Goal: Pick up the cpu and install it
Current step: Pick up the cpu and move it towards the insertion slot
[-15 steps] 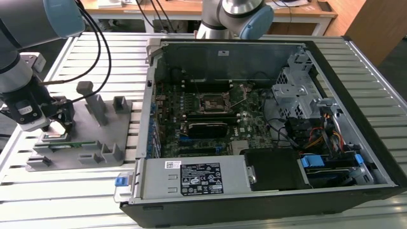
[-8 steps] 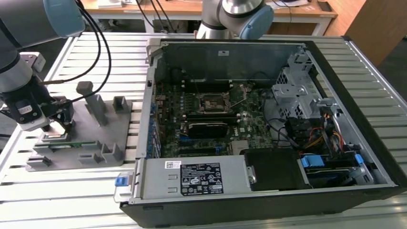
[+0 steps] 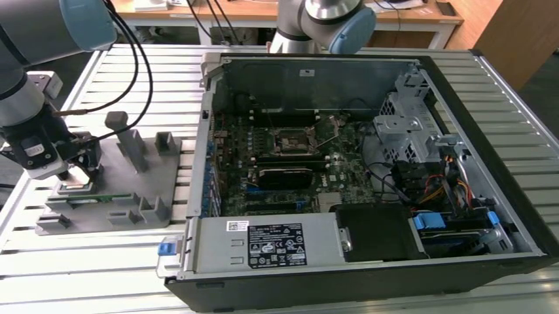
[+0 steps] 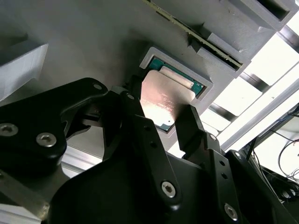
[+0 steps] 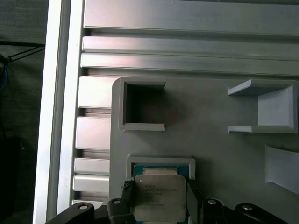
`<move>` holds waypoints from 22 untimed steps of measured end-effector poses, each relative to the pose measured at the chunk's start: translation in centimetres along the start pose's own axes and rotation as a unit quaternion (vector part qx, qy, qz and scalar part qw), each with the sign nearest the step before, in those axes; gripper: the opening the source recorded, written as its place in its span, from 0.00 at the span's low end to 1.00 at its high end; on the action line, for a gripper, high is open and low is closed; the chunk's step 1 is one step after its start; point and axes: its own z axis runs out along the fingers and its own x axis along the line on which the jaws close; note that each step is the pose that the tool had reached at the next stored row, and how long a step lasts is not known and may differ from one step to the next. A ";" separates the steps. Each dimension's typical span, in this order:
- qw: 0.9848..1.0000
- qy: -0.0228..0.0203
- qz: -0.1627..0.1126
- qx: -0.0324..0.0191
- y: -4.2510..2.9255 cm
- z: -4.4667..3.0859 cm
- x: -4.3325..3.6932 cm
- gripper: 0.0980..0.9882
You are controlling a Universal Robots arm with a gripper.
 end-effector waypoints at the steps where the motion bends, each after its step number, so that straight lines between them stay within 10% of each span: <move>1: 1.000 0.000 0.000 0.000 0.00 0.00 0.00 0.49; 22: 1.000 -0.003 0.000 0.000 -0.12 -0.11 0.07 0.57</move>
